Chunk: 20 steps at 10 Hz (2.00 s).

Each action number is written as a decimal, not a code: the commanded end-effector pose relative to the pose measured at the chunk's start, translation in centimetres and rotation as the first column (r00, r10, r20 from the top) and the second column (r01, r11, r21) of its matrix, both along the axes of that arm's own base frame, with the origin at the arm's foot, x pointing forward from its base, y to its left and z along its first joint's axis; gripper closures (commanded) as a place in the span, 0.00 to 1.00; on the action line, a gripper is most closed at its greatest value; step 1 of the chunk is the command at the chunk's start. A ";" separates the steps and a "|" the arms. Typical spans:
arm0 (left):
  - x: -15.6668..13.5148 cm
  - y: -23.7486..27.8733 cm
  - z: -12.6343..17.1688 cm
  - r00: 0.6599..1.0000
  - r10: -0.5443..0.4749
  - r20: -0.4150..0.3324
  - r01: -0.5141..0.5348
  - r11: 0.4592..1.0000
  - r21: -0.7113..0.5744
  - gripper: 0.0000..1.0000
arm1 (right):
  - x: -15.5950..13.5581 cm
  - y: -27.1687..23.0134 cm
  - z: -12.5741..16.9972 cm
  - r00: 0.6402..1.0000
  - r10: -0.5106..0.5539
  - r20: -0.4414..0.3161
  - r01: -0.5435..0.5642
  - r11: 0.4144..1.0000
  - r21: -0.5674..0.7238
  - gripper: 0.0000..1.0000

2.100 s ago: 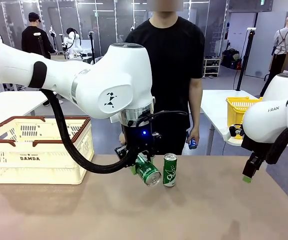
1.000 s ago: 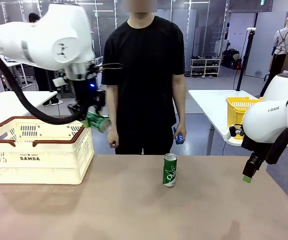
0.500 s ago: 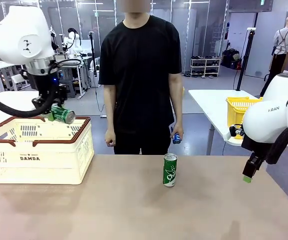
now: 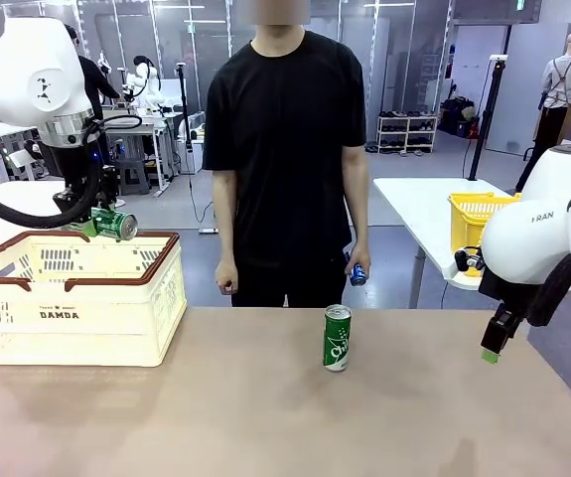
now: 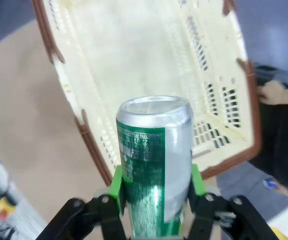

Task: Place the drinks into the Shopping basket.
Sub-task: Pick up one drink and place it into the Shopping basket.

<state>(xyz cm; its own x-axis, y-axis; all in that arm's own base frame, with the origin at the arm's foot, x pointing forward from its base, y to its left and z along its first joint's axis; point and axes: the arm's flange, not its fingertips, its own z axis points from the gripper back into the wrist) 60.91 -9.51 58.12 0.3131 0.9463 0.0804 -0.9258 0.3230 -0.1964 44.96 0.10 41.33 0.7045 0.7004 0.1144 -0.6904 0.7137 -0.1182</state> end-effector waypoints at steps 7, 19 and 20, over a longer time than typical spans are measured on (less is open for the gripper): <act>4.4 0.9 -1.6 1.000 -0.009 -0.017 0.009 1.000 0.010 0.43 | 0.0 0.0 0.0 1.000 0.000 -0.001 0.000 1.000 -0.001 0.19; 10.4 1.1 -17.1 0.979 -0.025 -0.200 0.002 0.994 -0.113 0.43 | 0.0 0.0 0.0 1.000 0.000 -0.001 0.000 1.000 -0.001 0.19; 10.8 0.9 -18.0 0.977 -0.028 -0.212 0.001 0.992 -0.127 0.43 | 0.0 0.0 0.0 1.000 0.000 -0.001 0.000 1.000 -0.001 0.19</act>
<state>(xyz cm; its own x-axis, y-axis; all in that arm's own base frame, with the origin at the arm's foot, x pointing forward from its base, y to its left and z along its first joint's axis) 71.15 -8.63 39.90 0.2998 0.9510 -0.0752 -0.9539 0.3001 -0.0068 44.96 0.10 41.35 0.7044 0.7004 0.1148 -0.6903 0.7137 -0.1186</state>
